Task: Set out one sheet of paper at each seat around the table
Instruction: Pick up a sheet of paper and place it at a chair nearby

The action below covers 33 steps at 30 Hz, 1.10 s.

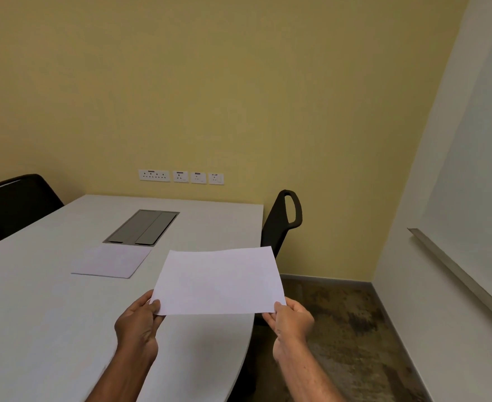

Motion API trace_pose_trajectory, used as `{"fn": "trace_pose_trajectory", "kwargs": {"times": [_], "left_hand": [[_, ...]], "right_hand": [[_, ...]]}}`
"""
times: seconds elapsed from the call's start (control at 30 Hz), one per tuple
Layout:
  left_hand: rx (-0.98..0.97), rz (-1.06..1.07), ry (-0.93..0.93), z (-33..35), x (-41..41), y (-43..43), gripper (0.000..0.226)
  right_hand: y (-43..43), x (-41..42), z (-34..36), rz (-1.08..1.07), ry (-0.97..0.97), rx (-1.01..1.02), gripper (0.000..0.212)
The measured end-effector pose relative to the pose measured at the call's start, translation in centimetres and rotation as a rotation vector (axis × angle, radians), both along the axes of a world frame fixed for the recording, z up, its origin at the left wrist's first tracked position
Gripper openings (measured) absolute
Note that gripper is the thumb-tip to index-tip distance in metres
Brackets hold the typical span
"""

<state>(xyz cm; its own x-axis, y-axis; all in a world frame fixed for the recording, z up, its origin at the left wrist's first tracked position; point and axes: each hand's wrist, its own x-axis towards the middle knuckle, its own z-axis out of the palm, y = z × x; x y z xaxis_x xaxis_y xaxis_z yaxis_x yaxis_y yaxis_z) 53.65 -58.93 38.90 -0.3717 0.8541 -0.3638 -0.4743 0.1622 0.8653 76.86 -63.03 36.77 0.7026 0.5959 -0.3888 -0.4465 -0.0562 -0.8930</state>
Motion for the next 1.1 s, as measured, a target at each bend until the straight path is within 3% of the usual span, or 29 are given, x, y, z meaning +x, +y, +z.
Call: {"fn": "trace_pose_trajectory", "kwargs": {"times": [0.6,1.1], "left_hand": [[-0.049,0.178,0.091,-1.8,9.3,11.4,0.035],[-0.045,0.237,0.032,-9.4,8.4,31.1,0.035]], "right_hand": [[13.2,10.6,-1.9,0.281,-0.008,-0.052,0.019],[30.9,9.2,-7.5,0.243,0.081,-0.124,0.015]]}}
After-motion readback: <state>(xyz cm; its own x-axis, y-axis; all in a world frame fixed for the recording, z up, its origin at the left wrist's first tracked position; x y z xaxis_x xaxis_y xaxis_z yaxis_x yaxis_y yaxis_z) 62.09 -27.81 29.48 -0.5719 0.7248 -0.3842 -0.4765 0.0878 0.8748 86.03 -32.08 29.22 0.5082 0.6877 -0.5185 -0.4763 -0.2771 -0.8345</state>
